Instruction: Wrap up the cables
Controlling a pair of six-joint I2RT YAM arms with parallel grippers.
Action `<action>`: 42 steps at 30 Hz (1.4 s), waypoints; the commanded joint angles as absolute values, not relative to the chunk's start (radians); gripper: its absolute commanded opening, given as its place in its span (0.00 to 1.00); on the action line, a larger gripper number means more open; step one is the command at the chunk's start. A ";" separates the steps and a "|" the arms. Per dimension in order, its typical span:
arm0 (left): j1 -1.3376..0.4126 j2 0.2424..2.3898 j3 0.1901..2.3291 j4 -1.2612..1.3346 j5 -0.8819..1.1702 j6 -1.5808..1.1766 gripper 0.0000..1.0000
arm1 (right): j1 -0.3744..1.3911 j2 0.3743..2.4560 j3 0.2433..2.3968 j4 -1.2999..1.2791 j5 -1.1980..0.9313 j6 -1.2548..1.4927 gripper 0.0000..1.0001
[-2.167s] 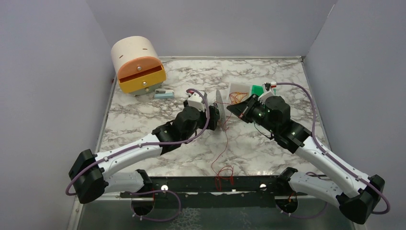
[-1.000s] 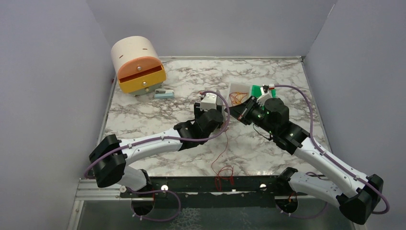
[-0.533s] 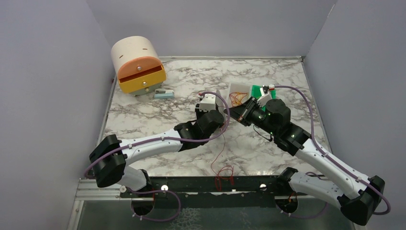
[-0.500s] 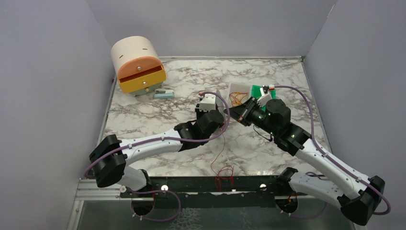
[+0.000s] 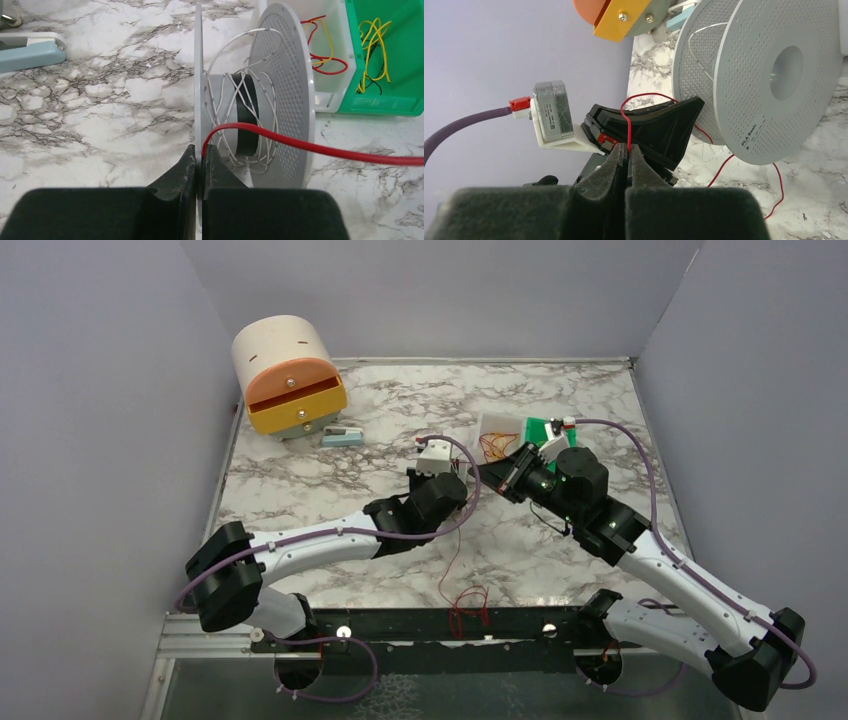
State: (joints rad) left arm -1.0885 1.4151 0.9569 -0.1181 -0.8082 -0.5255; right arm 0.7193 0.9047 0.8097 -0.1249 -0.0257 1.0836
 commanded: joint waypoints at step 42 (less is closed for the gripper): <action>-1.096 1.052 0.980 -0.444 -0.709 -0.385 0.00 | 0.726 1.039 0.991 -0.188 0.187 0.362 0.27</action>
